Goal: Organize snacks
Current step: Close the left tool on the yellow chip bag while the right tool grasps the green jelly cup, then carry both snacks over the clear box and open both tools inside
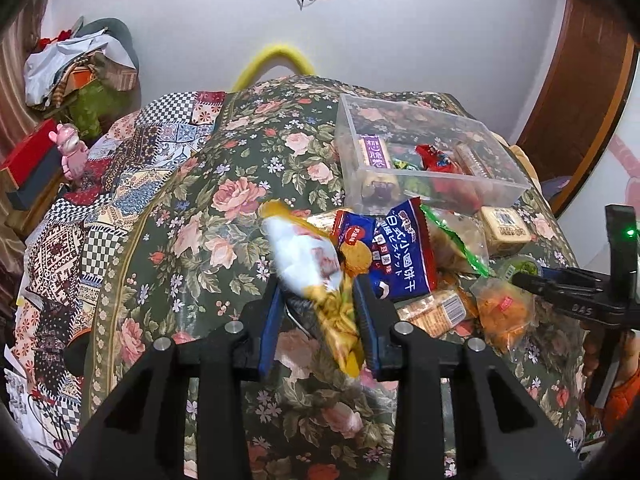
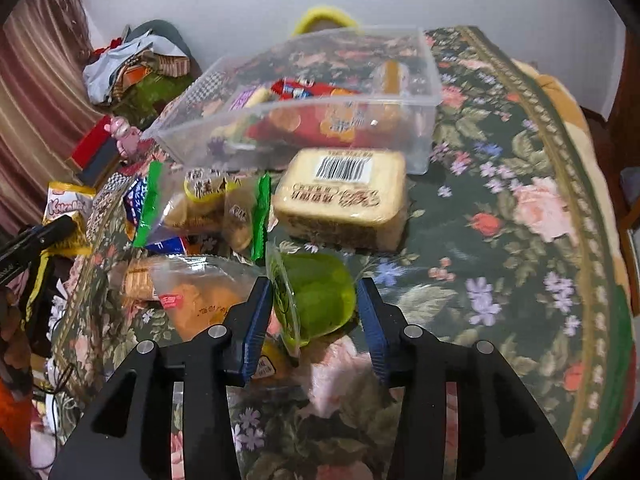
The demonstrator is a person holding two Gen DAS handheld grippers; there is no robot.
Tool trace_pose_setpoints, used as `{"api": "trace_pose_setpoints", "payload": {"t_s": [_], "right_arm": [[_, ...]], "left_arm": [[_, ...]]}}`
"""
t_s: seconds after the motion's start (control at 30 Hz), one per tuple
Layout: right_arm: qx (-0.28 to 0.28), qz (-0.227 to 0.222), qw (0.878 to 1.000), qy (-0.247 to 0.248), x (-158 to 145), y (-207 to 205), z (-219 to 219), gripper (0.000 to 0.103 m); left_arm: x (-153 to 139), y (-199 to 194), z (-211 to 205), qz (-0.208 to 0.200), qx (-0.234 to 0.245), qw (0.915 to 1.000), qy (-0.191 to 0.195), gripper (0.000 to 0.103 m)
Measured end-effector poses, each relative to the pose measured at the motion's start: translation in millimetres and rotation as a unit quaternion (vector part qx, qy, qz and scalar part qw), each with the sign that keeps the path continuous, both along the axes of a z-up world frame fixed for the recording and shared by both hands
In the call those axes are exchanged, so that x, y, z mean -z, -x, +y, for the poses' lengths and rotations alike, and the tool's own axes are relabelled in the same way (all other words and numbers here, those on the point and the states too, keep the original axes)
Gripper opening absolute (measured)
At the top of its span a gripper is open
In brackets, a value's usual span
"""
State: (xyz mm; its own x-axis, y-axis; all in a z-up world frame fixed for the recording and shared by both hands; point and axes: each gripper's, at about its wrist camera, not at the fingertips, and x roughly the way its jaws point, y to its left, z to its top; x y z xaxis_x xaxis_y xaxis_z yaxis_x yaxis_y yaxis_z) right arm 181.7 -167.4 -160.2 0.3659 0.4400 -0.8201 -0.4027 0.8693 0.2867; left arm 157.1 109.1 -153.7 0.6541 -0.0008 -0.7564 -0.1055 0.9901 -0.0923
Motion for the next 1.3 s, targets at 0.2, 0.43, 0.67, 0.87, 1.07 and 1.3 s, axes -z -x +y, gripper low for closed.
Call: {"api": "trace_pose_setpoints", "payload": {"t_s": [0.2, 0.43, 0.67, 0.87, 1.07, 1.3], "right_arm": [[0.000, -0.019, 1.000, 0.000, -1.0, 3.8, 2.1, 0.039], [0.006, -0.043, 0.999, -0.003, -19.9, 12.7, -6.8, 0.039], [0.008, -0.089, 0.996, -0.021, -59.4, 9.8, -6.9, 0.039], [0.012, -0.120, 0.992, -0.027, -79.3, -5.9, -0.2, 0.039], [0.018, -0.137, 0.990, -0.033, -92.3, -25.8, 5.5, 0.039], [0.007, -0.147, 0.989, -0.031, -96.7, -51.1, 26.5, 0.039]], "left_arm": [[8.1, -7.9, 0.0, 0.017, 0.006, 0.9998, 0.006, 0.023], [4.5, -8.9, -0.8, 0.008, 0.008, 0.9999, 0.005, 0.022], [-18.6, -19.2, -6.6, -0.019, 0.017, 0.9997, 0.004, 0.022], [-40.4, -36.3, -16.5, -0.045, 0.032, 0.9984, 0.001, 0.022], [-56.0, -59.8, -28.3, -0.067, 0.047, 0.9966, -0.003, 0.022], [-59.0, -95.7, -39.4, -0.074, 0.060, 0.9955, -0.003, 0.022]]}}
